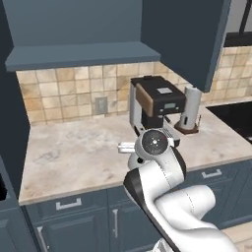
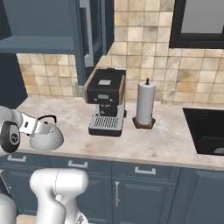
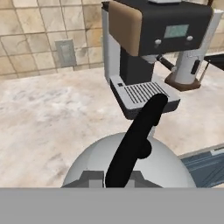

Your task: Open the cabinet, pick the kettle from the cabinet, and place it in the sink.

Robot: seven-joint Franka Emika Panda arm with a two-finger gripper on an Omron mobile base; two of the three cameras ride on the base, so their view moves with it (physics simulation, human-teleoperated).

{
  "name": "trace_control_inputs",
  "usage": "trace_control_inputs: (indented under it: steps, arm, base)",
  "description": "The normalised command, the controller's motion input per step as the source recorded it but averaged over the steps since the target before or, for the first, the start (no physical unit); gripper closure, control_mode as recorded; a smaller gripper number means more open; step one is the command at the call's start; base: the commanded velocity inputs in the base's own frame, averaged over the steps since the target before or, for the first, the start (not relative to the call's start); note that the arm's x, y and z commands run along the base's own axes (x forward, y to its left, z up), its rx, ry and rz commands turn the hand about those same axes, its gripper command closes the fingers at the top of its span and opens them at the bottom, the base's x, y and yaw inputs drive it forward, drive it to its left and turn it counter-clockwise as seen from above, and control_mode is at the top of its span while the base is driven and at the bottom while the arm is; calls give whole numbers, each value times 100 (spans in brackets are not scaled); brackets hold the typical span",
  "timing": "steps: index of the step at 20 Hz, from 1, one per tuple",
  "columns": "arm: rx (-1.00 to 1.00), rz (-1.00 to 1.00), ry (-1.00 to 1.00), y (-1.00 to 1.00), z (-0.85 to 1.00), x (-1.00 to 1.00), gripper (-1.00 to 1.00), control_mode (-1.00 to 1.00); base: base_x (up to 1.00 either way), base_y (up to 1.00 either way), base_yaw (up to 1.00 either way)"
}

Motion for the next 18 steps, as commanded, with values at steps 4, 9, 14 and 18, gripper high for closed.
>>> trace_control_inputs:
  steps: [4, 9, 14, 18]
  arm:
    - [0, 0, 0, 0, 0, 0, 100, 100]
    - [0, 0, 0, 0, 0, 0, 100, 100]
    - [0, 0, 0, 0, 0, 0, 100, 100]
    - [0, 0, 0, 0, 0, 0, 100, 100]
  base:
    - [-15, -63, 0]
    - [-18, -64, 0]
    - [-8, -65, 0]
    - [-3, -65, 0]
